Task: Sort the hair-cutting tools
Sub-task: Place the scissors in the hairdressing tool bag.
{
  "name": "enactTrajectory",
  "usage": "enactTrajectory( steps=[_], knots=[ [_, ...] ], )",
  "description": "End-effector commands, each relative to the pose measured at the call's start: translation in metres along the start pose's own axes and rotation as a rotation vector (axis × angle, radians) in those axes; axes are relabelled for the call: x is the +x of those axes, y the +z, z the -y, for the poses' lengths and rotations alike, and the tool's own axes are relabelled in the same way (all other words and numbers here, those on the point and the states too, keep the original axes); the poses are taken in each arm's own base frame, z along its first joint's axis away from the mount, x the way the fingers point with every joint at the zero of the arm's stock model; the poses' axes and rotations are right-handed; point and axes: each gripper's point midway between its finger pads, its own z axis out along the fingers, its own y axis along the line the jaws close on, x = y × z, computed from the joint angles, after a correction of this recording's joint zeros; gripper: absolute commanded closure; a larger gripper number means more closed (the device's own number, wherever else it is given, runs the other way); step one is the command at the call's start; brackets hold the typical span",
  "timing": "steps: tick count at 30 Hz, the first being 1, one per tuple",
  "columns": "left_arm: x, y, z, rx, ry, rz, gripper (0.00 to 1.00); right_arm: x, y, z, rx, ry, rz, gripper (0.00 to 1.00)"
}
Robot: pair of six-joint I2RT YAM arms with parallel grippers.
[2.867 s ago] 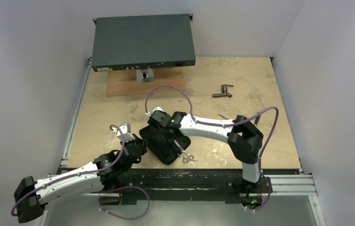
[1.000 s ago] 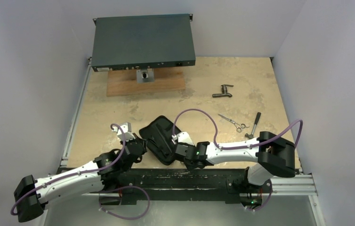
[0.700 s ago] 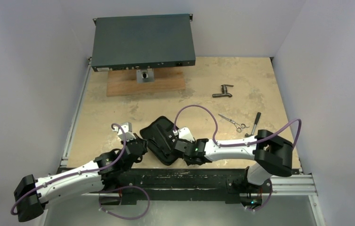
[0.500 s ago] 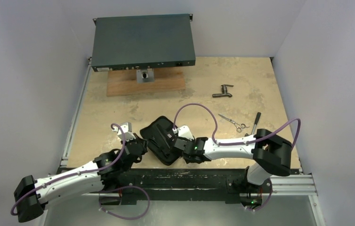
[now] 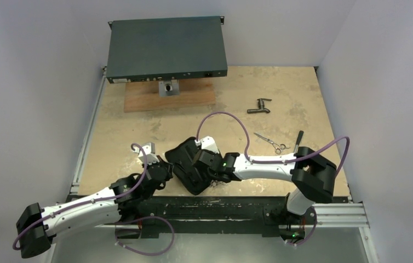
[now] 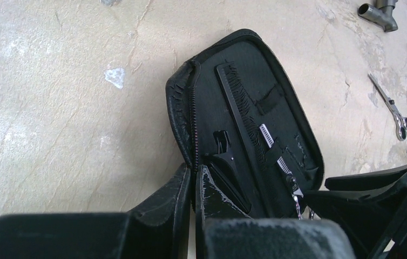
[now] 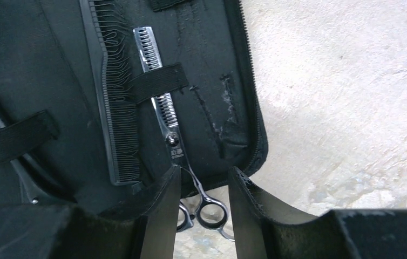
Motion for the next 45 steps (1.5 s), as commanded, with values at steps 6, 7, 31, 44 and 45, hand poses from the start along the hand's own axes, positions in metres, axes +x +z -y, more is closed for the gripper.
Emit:
enactTrajectory(
  steps=[6,7,31,44,45],
  knots=[
    [-0.002,0.000,0.005,0.021,0.013,0.005,1.00,-0.008,-0.018,-0.006,-0.119,-0.016,0.031,0.69],
    [-0.002,0.000,0.005,0.019,0.012,0.008,1.00,-0.006,-0.019,-0.006,-0.130,-0.017,0.029,0.70],
    [-0.002,0.001,0.007,0.015,0.008,0.003,1.00,0.038,-0.011,-0.014,-0.159,-0.047,-0.060,0.70],
    [0.000,0.000,0.007,0.024,0.010,-0.004,1.00,0.042,-0.003,-0.015,-0.148,-0.065,-0.073,0.84],
    [0.000,0.000,0.007,0.024,0.012,-0.004,1.00,0.041,-0.004,-0.016,-0.151,-0.064,-0.071,0.86]
  ],
)
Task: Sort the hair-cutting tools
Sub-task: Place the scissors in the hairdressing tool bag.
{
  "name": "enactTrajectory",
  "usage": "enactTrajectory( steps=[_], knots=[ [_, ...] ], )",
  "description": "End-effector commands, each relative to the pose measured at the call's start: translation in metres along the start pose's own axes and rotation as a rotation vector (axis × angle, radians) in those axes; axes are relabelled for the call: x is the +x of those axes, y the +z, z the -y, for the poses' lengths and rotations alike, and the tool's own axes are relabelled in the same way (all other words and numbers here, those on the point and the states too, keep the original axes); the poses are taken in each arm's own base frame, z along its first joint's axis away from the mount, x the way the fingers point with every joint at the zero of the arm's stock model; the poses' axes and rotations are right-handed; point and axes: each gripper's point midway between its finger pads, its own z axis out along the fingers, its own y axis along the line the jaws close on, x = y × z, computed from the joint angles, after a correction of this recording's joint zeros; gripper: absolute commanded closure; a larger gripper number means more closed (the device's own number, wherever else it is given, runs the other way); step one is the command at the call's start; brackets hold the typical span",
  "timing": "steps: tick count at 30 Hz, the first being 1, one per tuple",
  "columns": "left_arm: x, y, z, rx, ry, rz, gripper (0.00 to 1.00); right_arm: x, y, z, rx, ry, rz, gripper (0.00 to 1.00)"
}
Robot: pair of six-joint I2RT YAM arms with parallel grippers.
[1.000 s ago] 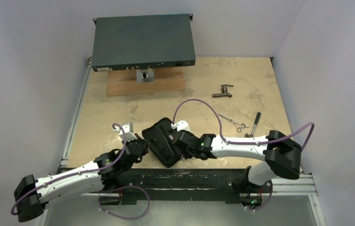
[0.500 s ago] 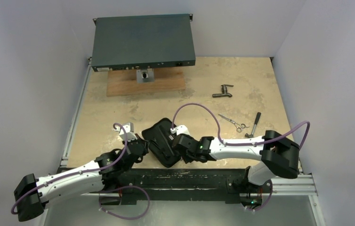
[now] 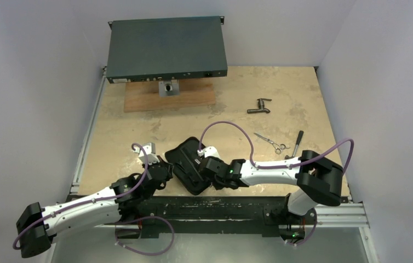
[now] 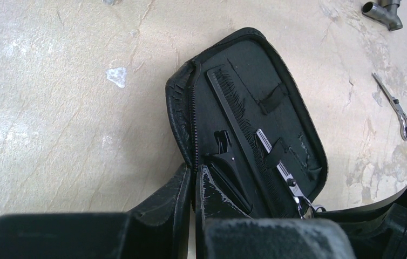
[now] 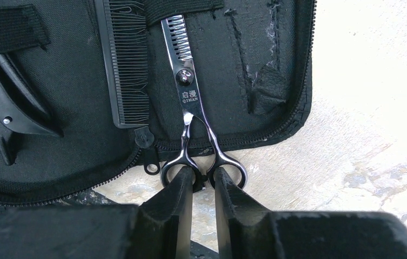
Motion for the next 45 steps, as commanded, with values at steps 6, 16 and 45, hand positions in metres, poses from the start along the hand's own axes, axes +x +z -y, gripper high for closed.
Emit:
enactTrajectory(
  steps=[6,16,45],
  knots=[
    [0.003,0.001,0.013,0.052,0.017,-0.017,1.00,-0.020,-0.005,-0.011,-0.016,-0.011,0.039,0.95],
    [0.009,0.003,0.018,0.075,0.024,-0.039,1.00,-0.040,-0.008,-0.010,0.024,-0.017,0.020,1.00],
    [0.018,0.004,0.025,0.127,0.027,-0.062,1.00,-0.065,0.030,-0.013,-0.077,0.055,0.016,1.00]
  ],
)
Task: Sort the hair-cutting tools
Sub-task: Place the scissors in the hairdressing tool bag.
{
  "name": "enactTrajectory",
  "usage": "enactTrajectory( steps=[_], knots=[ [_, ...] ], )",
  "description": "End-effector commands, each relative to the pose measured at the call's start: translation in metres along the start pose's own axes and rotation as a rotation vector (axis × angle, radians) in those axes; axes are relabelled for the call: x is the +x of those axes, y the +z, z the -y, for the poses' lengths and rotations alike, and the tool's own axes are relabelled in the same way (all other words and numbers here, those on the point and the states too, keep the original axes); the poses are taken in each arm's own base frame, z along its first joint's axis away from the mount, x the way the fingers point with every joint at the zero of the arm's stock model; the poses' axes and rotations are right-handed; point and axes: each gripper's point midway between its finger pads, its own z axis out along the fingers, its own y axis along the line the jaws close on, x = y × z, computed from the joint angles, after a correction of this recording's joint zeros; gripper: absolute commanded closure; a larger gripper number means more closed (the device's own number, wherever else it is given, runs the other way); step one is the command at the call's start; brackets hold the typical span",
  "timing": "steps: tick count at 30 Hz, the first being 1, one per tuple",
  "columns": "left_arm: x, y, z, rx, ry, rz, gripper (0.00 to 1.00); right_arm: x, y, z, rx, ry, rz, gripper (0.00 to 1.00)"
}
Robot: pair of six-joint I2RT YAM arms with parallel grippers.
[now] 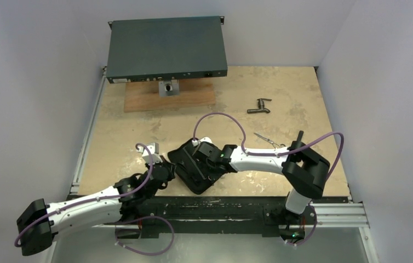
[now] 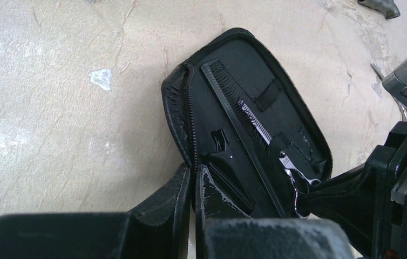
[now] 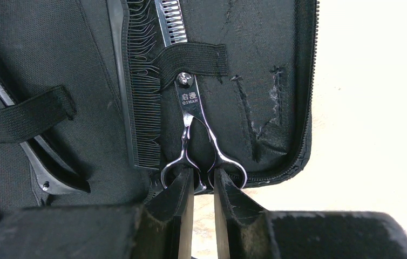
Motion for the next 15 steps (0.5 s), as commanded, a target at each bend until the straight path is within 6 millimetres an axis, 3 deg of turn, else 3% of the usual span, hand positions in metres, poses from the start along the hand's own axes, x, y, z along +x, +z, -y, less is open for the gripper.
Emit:
enactTrajectory(
  steps=[1,15],
  knots=[
    [0.010,-0.002,0.019,0.090,-0.001,-0.055,1.00,-0.038,0.012,-0.022,-0.083,0.048,0.131,1.00],
    [0.017,-0.002,0.028,0.134,0.023,-0.090,1.00,-0.073,0.021,-0.021,-0.043,0.078,0.234,1.00]
  ],
)
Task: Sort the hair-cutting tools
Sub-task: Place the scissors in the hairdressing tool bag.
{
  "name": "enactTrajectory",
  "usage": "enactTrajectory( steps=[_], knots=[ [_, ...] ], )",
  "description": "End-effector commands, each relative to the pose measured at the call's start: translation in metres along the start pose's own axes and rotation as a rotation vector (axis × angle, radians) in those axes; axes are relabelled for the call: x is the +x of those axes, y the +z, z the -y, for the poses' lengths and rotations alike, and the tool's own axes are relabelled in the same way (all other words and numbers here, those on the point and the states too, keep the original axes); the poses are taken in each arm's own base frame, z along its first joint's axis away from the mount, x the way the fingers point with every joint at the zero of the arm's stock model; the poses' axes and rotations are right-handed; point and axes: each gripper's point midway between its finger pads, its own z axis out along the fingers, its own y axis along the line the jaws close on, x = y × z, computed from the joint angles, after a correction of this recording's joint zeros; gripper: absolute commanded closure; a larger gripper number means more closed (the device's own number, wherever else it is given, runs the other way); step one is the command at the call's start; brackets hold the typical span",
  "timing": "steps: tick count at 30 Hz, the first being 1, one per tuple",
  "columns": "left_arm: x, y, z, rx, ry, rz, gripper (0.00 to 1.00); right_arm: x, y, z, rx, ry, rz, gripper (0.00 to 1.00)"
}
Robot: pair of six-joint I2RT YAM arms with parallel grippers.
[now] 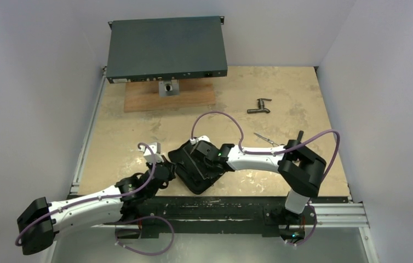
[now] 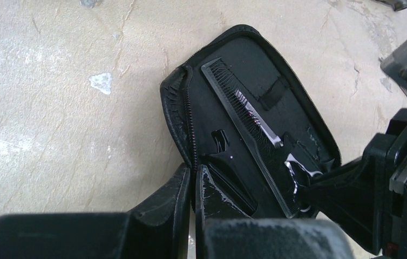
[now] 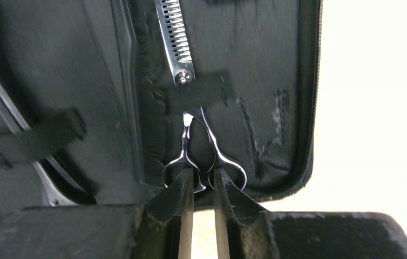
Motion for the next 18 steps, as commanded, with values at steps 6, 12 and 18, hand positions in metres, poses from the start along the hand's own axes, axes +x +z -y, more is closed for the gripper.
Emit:
enactTrajectory(
  steps=[6,12,18],
  knots=[
    [0.017,-0.005,0.031,0.146,0.013,-0.098,1.00,-0.074,0.020,-0.016,-0.023,0.083,0.248,1.00],
    [0.010,-0.006,0.022,0.108,0.008,-0.067,1.00,-0.068,0.014,-0.010,-0.011,0.091,0.235,1.00],
    [-0.003,-0.009,0.013,0.058,0.035,-0.026,1.00,-0.052,0.000,-0.002,-0.009,0.078,0.196,0.75]
  ],
)
